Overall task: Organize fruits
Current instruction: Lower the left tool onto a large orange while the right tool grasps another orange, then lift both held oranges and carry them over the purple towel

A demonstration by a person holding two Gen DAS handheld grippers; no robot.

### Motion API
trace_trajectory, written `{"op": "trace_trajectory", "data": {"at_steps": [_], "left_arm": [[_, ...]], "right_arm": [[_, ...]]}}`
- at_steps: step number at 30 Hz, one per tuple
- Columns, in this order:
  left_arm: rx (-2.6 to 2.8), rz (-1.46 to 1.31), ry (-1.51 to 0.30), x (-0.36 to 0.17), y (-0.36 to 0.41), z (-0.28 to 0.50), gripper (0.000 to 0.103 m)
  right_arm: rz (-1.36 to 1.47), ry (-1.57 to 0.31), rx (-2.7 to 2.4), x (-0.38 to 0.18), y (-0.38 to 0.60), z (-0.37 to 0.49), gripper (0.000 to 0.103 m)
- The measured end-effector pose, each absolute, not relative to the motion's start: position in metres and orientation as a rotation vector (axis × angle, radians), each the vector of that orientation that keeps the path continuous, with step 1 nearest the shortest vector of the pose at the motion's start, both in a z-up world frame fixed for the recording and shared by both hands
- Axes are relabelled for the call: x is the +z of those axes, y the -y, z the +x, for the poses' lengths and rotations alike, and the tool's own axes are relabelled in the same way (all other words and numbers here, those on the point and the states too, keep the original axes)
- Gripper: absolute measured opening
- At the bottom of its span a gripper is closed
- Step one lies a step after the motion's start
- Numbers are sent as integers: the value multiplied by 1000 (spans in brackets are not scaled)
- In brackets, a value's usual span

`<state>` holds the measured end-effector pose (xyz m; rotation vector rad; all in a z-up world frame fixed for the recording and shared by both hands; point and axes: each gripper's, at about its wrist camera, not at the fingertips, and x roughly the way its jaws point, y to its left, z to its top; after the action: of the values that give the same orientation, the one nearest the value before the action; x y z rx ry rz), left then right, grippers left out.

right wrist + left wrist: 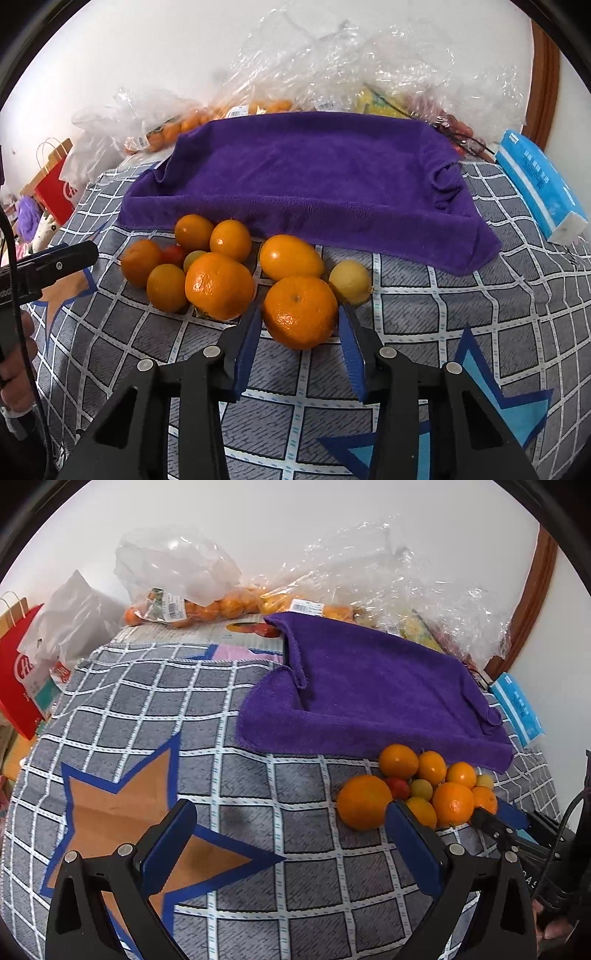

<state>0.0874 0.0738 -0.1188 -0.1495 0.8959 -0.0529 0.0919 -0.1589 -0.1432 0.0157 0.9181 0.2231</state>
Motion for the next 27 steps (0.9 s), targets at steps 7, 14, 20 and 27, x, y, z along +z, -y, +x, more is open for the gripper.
{"op": "trace_trajectory", "data": {"at_steps": [7, 14, 20, 27], "left_arm": [[-86, -101, -914, -128, -53, 95, 93], [-119, -46, -938, -141, -36, 104, 84], [-143, -8, -921, -148, -29, 106, 61], [-136, 60, -888, -150, -19, 100, 49]], "right_arm": [[-31, -885, 249, -133, 160, 76, 41], [-10, -891, 225, -142, 180, 70, 41], [-9, -833, 222, -148, 182, 67, 42], [55, -886, 255, -156, 188, 73, 42]]}}
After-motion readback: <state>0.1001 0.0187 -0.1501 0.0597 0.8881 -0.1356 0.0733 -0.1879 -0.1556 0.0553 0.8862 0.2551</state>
